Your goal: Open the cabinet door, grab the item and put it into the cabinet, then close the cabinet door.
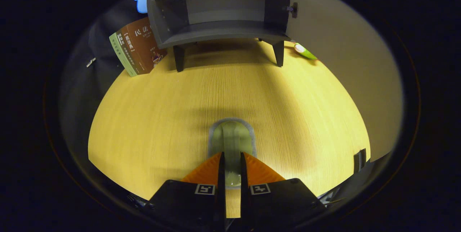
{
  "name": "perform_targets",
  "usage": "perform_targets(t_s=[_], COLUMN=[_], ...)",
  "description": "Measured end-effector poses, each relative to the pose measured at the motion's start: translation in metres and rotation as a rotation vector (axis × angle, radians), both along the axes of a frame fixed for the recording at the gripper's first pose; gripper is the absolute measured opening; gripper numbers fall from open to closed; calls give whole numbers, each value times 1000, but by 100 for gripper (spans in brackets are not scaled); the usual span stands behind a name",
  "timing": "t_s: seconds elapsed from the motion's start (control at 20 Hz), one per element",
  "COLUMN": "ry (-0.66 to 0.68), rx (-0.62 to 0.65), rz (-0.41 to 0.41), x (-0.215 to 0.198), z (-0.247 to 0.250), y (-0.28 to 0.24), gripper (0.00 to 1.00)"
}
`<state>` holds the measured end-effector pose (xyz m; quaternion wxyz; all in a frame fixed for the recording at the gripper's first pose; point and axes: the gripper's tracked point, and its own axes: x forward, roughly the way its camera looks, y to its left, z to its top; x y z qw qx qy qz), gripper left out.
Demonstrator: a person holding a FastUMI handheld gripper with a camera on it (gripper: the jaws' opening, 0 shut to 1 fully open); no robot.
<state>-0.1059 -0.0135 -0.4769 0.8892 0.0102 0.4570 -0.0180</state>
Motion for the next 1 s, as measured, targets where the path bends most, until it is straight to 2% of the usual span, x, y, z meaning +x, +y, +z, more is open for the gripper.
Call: perform_targets(t_s=[0.5,0.85,1.0], ry=[-246,-430,-475], rx=[61,102,66], rz=[44,66,64], x=[53,138,190], z=[198,341,374], y=[11,29,27], gripper=[20,20,20])
